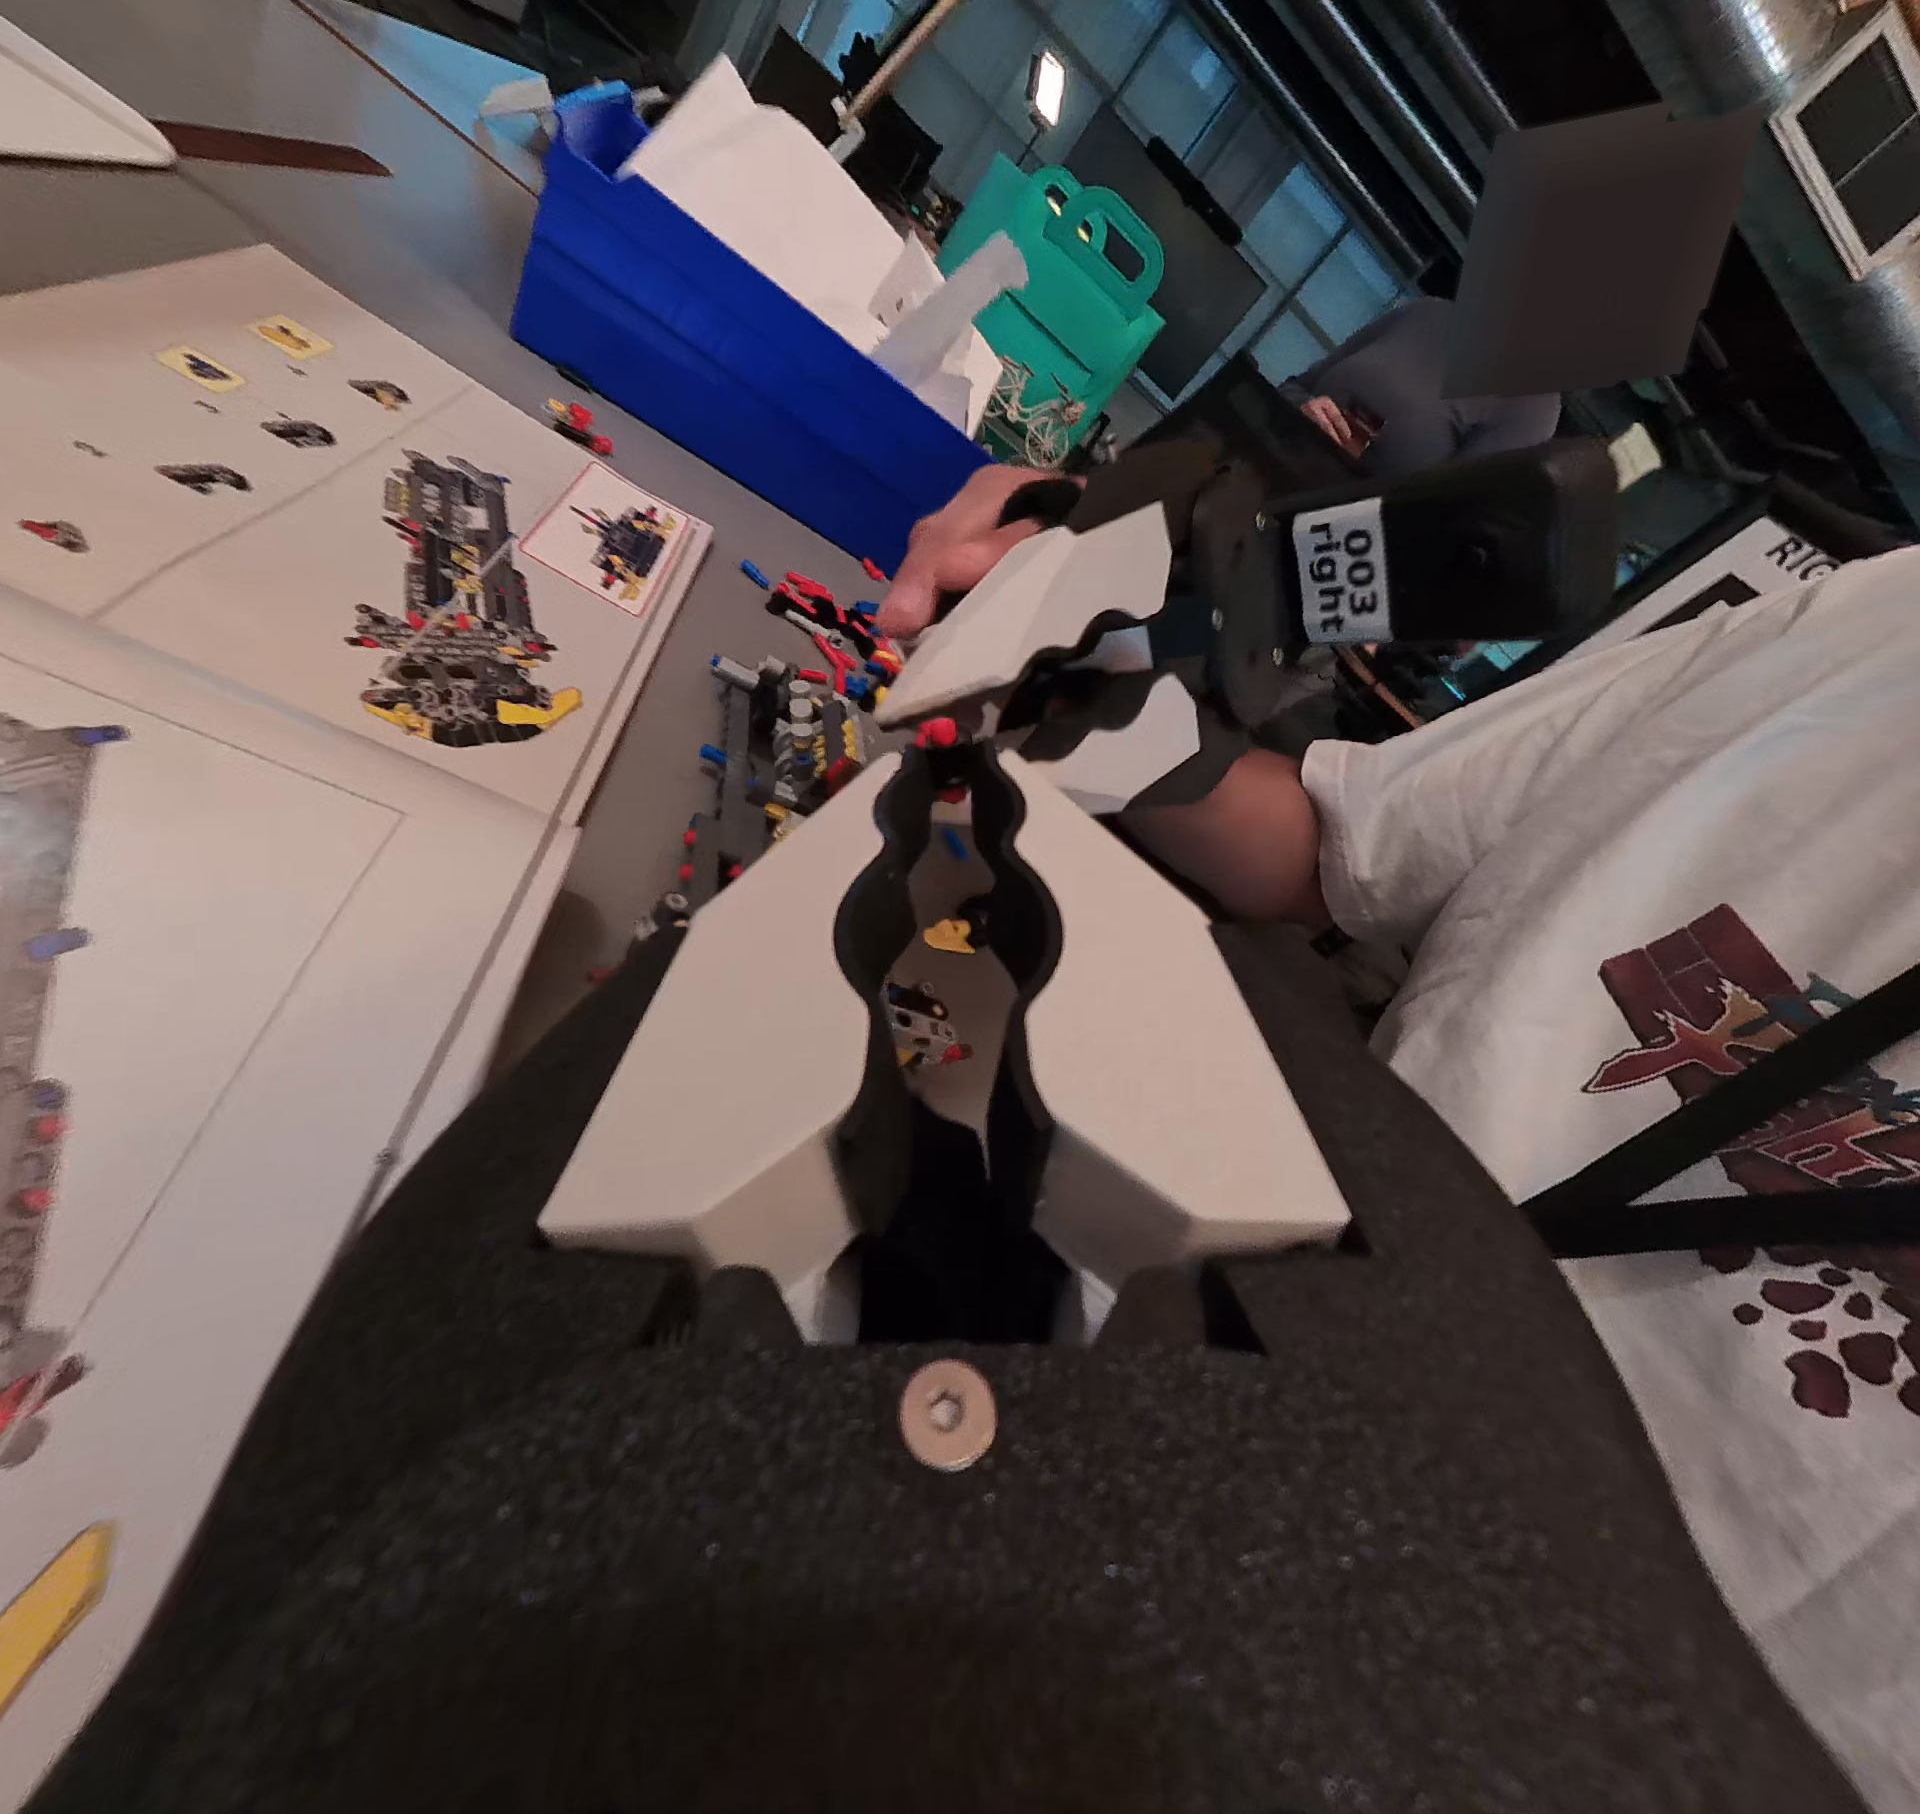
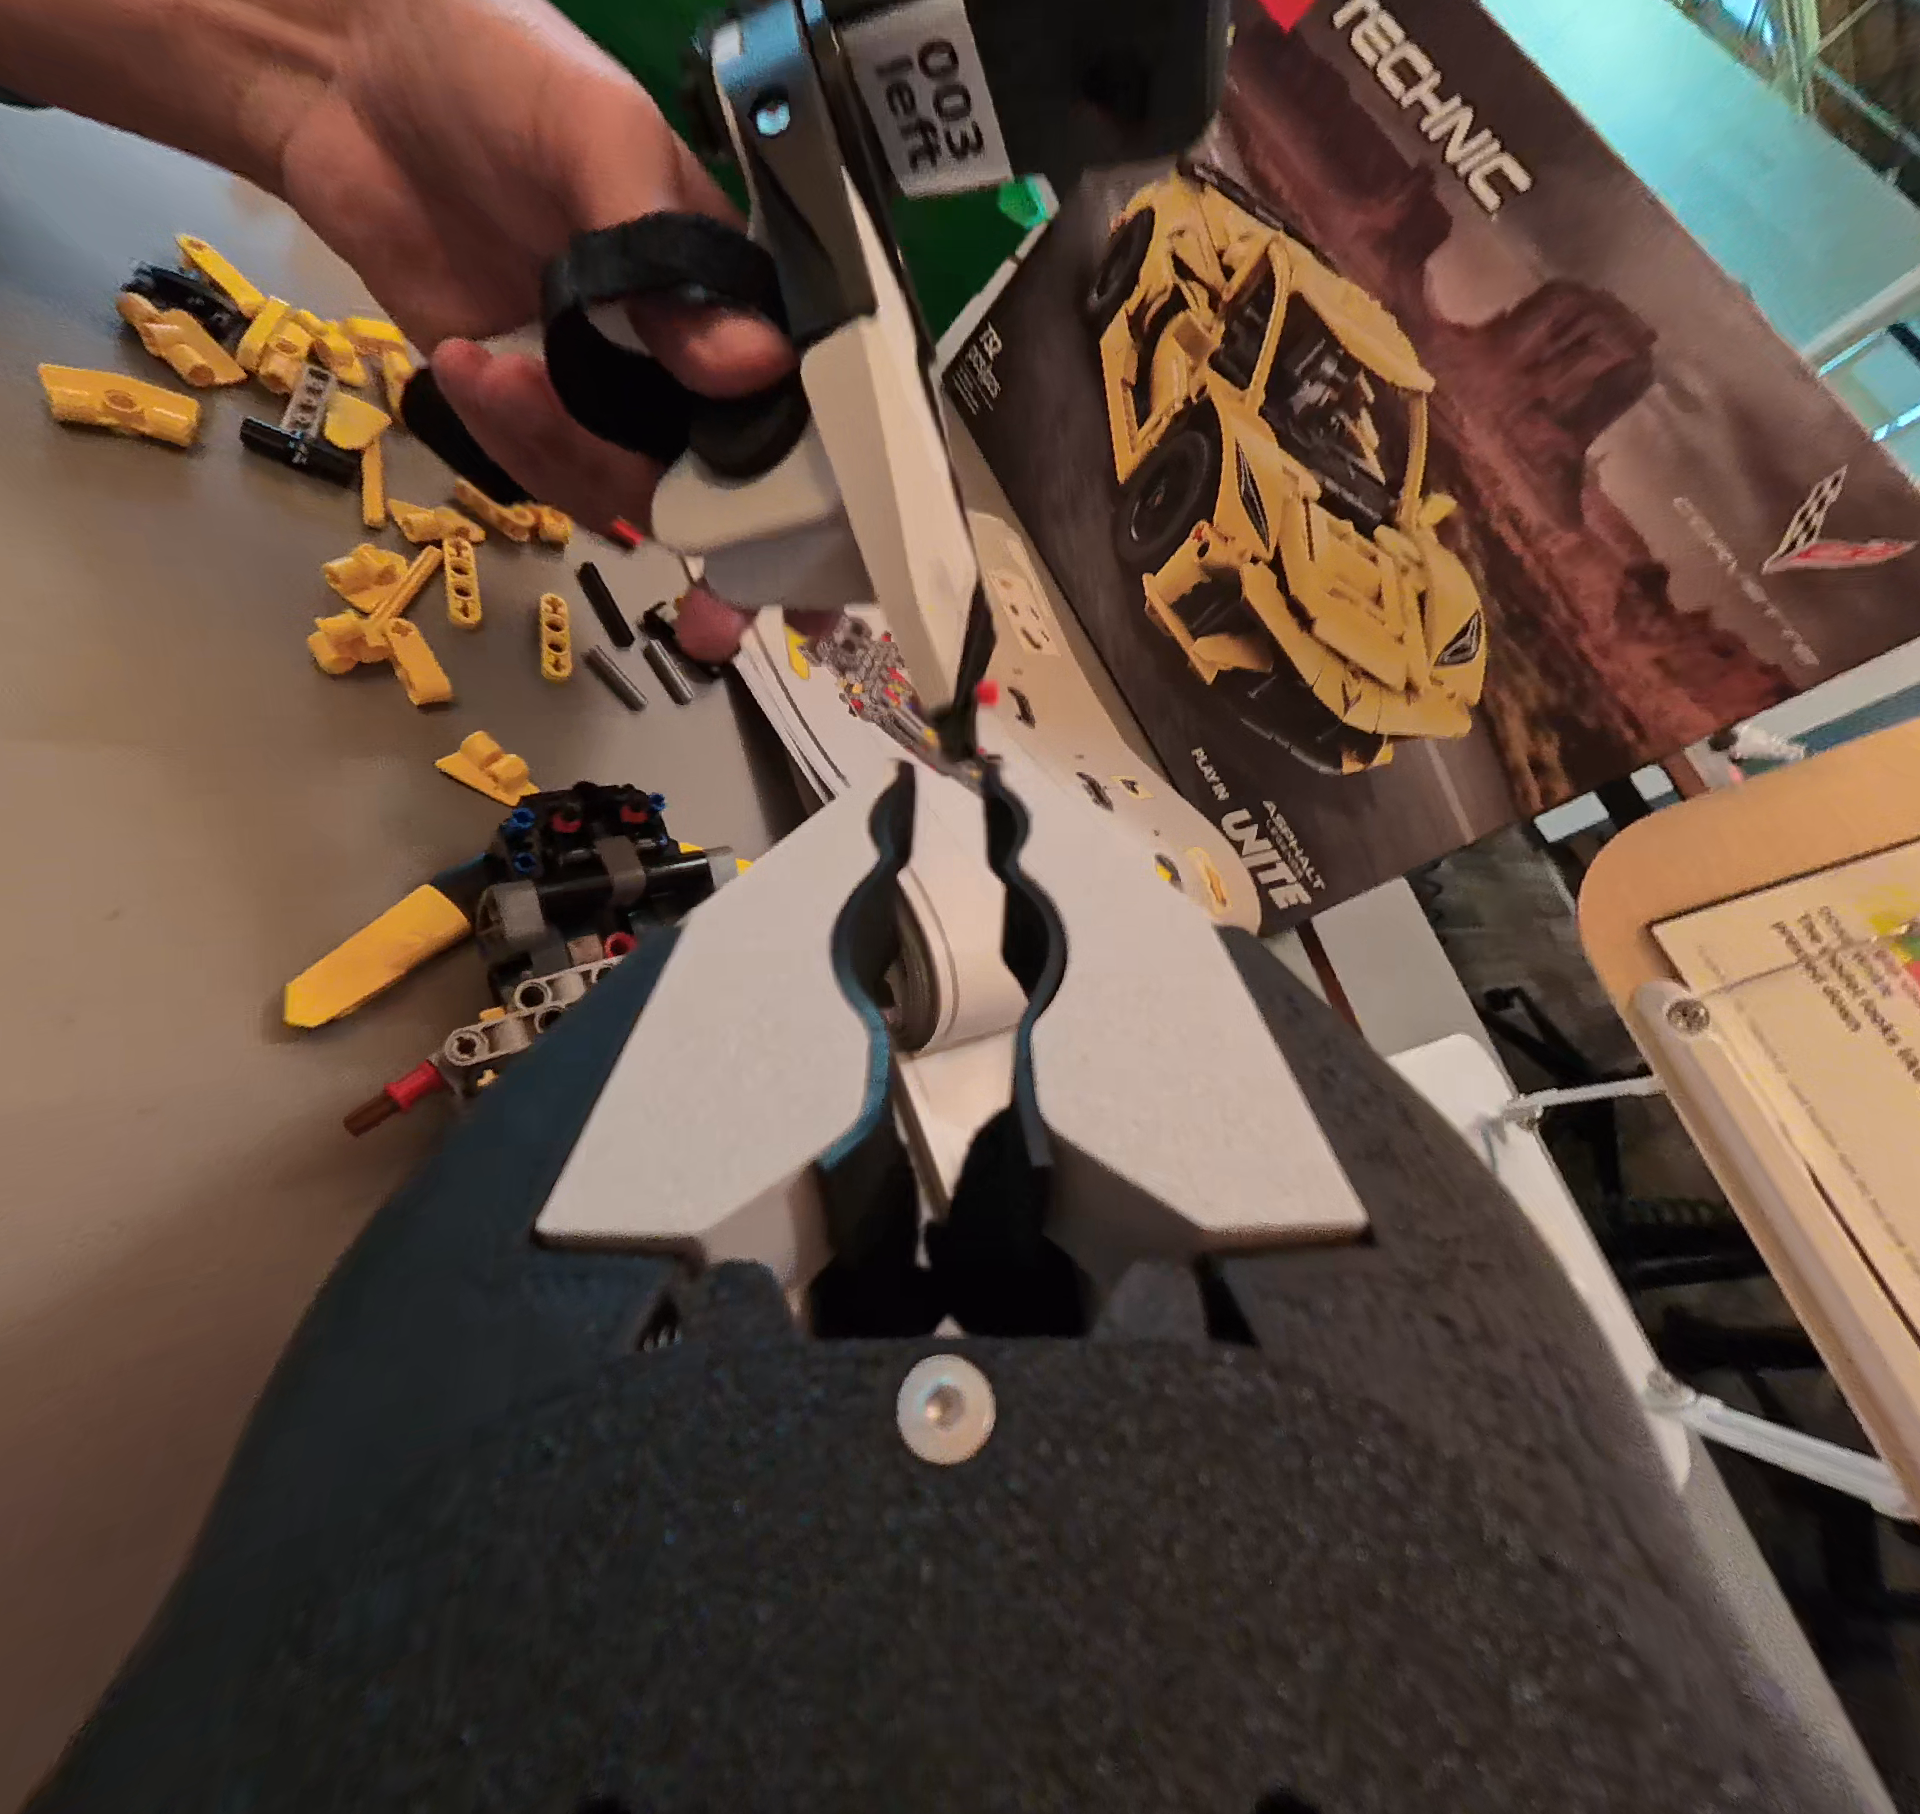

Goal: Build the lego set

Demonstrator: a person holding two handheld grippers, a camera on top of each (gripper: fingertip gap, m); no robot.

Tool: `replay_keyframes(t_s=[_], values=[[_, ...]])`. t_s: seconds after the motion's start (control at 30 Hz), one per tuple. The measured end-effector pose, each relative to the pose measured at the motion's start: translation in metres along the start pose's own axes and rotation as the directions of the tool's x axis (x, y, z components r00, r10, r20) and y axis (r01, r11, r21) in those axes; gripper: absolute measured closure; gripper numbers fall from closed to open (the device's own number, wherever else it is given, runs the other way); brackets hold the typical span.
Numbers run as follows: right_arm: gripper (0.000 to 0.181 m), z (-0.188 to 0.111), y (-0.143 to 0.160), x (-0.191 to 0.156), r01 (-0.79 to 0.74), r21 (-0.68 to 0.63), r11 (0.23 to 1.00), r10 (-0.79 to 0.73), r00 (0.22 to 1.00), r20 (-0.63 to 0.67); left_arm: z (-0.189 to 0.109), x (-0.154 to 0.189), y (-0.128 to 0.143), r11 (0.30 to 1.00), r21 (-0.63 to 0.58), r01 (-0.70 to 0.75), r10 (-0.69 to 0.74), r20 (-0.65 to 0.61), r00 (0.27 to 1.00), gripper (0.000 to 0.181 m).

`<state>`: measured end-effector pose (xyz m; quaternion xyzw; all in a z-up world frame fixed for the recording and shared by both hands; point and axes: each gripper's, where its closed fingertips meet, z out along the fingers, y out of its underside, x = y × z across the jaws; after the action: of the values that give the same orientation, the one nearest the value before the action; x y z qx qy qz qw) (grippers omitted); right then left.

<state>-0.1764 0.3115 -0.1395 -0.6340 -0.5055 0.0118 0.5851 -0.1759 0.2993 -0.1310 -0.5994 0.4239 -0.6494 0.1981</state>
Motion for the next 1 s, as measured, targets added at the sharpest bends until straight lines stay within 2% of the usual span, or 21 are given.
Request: replay_keyframes(t_s=[0.07,0.13,0.2,0.27,0.33,0.4,0.47,0.67,0.8,0.9,1.0], values=[[0.161,0.002,0.007,0.005,-0.021,-0.032,0.999,0.021,0.999,-0.025,-0.014,-0.008,-0.012,0.999,0.044,0.0,-0.003,0.048,0.999,0.175],[0.162,0.003,0.013,0.008,-0.045,-0.055,0.997,0.043,0.999,-0.034,-0.042,-0.037,-0.023,0.997,0.079,-0.005,-0.013,0.221,0.975,0.175],[0.165,0.004,0.019,0.01,-0.069,-0.079,0.994,0.066,0.997,-0.039,-0.089,-0.078,-0.034,0.99,0.137,-0.021,-0.046,0.47,0.882,0.175],[0.168,0.005,0.021,0.01,-0.072,-0.084,0.994,0.07,0.997,-0.036,-0.139,-0.104,-0.045,0.971,0.238,-0.026,-0.129,0.613,0.78,0.175],[0.17,0.006,0.021,0.009,-0.061,-0.088,0.994,0.057,0.998,-0.041,-0.172,-0.113,-0.055,0.928,0.373,-0.025,-0.234,0.632,0.738,0.175],[0.173,0.007,0.023,0.007,-0.038,-0.098,0.994,0.034,0.999,-0.041,-0.189,-0.117,-0.061,0.885,0.465,-0.014,-0.305,0.602,0.738,0.175],[0.175,0.007,0.025,0.004,-0.011,-0.107,0.994,0.007,0.999,-0.037,-0.193,-0.12,-0.06,0.853,0.52,0.029,-0.362,0.552,0.751,0.175],[0.178,0.005,0.023,0.005,-0.021,-0.104,0.994,0.017,0.999,-0.041,-0.183,-0.122,-0.058,0.859,0.508,0.06,-0.359,0.515,0.778,0.175],[0.179,0.002,0.022,0.009,-0.025,-0.097,0.995,0.019,0.998,-0.057,-0.169,-0.109,-0.068,0.894,0.439,-0.084,-0.195,0.553,0.81,0.175],[0.179,0.003,0.022,0.008,-0.034,-0.093,0.995,0.03,0.998,-0.047,-0.163,-0.097,-0.078,0.899,0.336,-0.283,0.004,0.638,0.77,0.175],[0.18,0.003,0.024,0.008,-0.013,-0.109,0.994,0.008,0.999,-0.053,-0.155,-0.089,-0.079,0.899,0.255,-0.356,0.103,0.666,0.739,0.175]])
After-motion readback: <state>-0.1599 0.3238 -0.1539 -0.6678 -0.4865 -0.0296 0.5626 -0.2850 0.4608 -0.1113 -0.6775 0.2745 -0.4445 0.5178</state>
